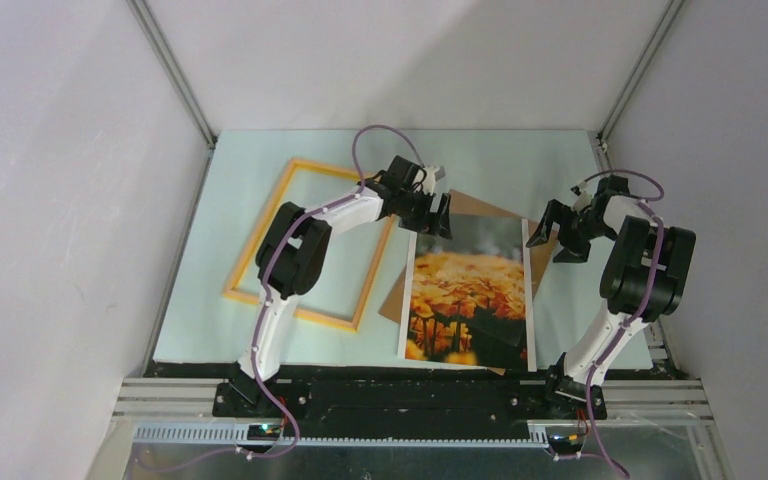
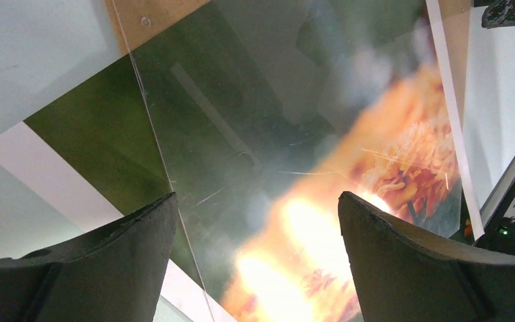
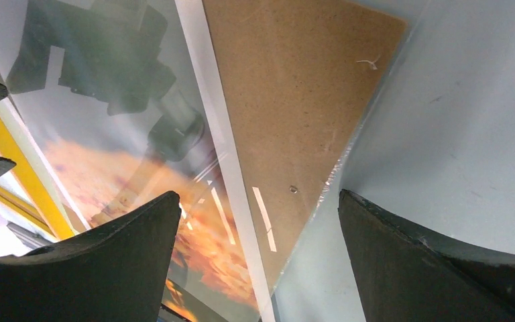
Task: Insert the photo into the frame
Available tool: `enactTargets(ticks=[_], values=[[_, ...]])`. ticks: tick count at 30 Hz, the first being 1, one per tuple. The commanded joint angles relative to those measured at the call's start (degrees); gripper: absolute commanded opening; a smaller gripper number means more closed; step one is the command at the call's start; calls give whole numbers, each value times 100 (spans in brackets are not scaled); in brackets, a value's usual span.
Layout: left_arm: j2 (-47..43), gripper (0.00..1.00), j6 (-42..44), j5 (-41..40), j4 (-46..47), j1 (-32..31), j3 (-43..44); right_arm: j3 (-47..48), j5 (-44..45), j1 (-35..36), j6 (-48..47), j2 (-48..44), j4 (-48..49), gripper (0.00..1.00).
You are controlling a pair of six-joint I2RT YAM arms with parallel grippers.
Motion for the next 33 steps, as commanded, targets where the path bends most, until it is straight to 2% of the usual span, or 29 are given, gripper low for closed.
enactTargets(ticks=[1, 15, 22, 33], values=[[173, 94, -183, 340, 50, -57, 221, -107, -302, -16, 27, 246, 33, 92], [86, 93, -487, 1146, 53, -56, 24, -116, -1038, -334, 157, 382, 48, 91], [3, 93, -514, 1293, 49, -53, -45, -239, -1997, -798, 265, 307, 170, 87], [83, 92, -420, 1256, 51, -82, -83, -331, -3165, -1074, 111, 241, 97, 78]])
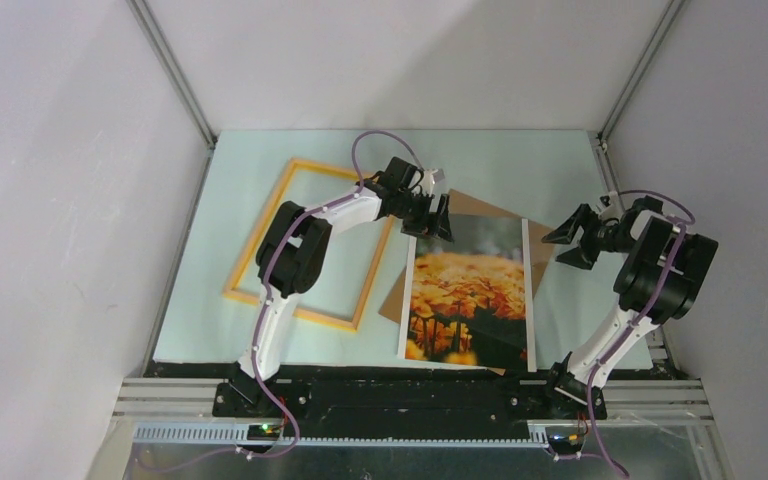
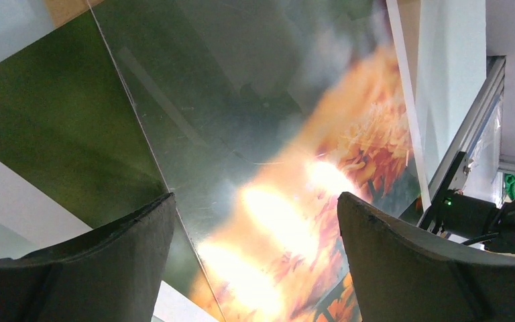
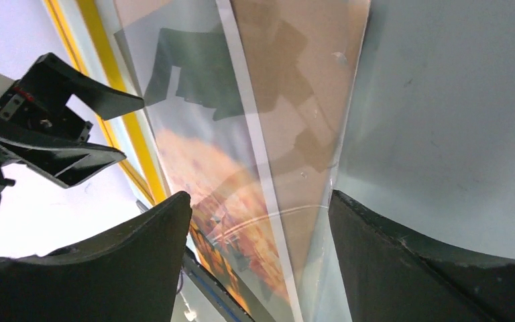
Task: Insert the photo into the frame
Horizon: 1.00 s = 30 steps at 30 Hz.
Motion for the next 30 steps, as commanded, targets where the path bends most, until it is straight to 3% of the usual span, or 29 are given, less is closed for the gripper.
enactTargets(ticks=[1, 12, 22, 30], values=[[-6, 92, -35, 371, 56, -153, -76, -92, -1133, 5, -12, -22, -119, 78], [-83, 92, 130, 343, 57, -158, -54, -184, -1880, -218, -217, -174, -231, 67], [-321, 92, 241, 349, 55, -159, -77, -189, -1854, -11, -246, -323, -242, 57], [-500, 92, 258, 505, 54, -160, -143, -181, -1793, 342, -106, -493, -43, 35]])
